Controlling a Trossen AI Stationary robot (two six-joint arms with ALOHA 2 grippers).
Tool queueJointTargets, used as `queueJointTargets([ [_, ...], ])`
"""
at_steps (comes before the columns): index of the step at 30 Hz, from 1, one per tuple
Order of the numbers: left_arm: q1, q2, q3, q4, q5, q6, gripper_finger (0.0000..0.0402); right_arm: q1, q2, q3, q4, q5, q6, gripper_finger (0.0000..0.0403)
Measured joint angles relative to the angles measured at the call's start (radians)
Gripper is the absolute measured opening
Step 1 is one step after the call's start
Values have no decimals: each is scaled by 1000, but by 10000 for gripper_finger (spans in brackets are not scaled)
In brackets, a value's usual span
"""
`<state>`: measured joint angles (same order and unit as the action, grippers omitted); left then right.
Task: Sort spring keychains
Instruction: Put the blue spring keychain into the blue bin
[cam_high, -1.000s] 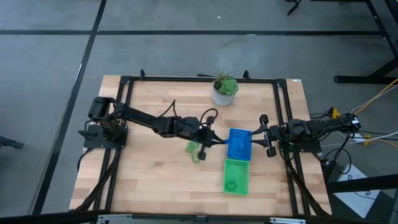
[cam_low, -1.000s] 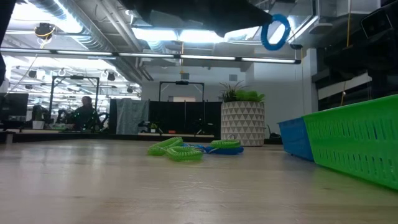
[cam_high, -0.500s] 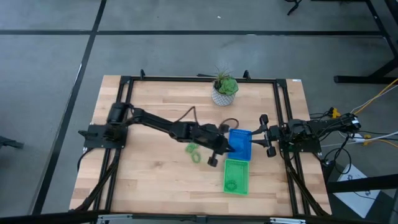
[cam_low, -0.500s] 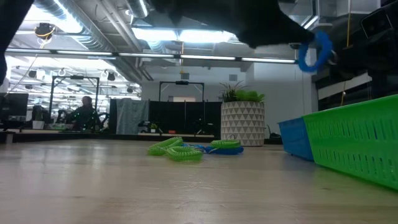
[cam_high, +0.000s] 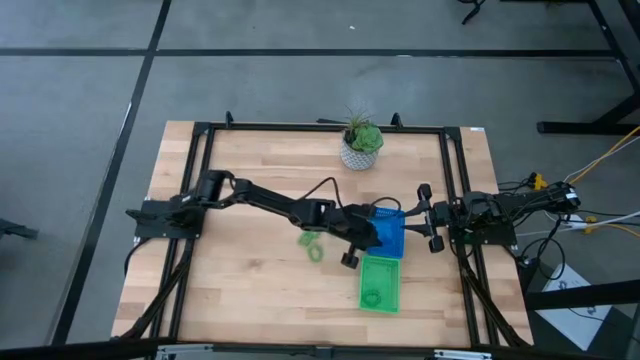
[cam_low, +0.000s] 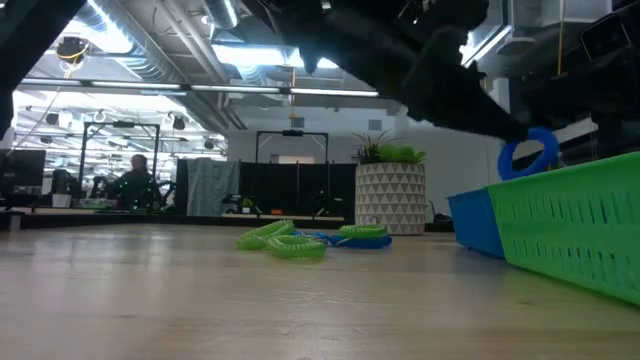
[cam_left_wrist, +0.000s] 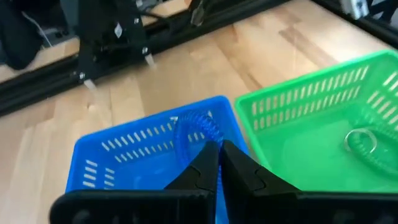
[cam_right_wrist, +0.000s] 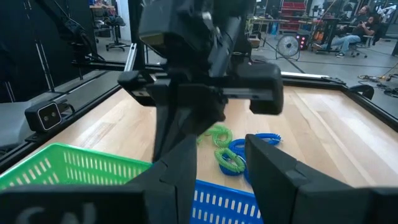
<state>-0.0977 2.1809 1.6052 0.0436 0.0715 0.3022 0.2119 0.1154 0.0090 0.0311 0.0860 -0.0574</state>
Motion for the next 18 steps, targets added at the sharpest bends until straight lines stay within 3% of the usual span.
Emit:
queueJointTargets([
  [18, 58, 2, 0, 9, -9, 0, 6, 0, 0, 0, 0, 0, 0, 136],
])
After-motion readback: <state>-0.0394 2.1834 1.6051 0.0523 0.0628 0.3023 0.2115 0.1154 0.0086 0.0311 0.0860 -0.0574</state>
